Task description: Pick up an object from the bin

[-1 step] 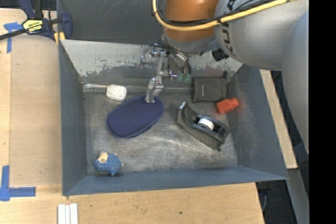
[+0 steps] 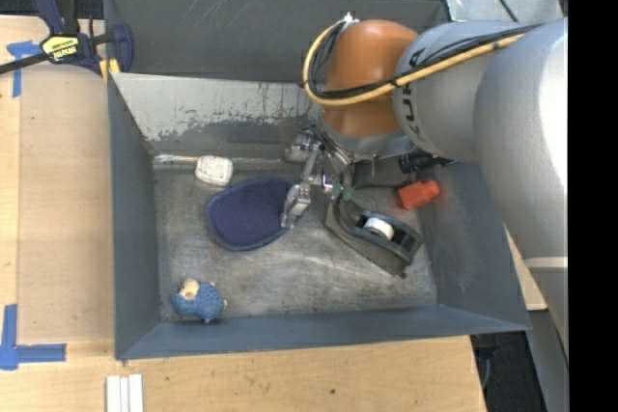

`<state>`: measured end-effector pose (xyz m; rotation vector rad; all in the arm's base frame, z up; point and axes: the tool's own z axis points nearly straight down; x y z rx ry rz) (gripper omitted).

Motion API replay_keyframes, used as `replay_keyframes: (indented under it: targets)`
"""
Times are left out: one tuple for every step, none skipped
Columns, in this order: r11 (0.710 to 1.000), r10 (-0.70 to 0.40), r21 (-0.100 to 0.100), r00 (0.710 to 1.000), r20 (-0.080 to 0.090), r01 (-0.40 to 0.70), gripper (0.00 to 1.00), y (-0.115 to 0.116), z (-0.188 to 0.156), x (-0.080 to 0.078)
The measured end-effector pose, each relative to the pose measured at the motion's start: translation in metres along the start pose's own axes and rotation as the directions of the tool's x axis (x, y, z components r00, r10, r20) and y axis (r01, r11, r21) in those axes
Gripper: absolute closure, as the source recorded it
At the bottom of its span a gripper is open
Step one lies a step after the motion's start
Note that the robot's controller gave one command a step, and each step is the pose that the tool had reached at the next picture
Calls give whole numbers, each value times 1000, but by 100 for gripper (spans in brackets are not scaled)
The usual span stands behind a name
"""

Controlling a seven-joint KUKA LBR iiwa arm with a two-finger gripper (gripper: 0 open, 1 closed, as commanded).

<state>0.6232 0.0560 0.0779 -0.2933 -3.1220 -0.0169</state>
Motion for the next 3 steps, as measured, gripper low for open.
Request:
replay_keyframes:
  targets:
    - [1000, -4, 2, 1000, 9, 4, 100, 1, -4, -2]
    - [999, 39, 7, 999, 18, -39, 100, -6, -118, 8]
    - [1000, 10, 7, 1000, 20, -10, 100, -3, -205, 12]
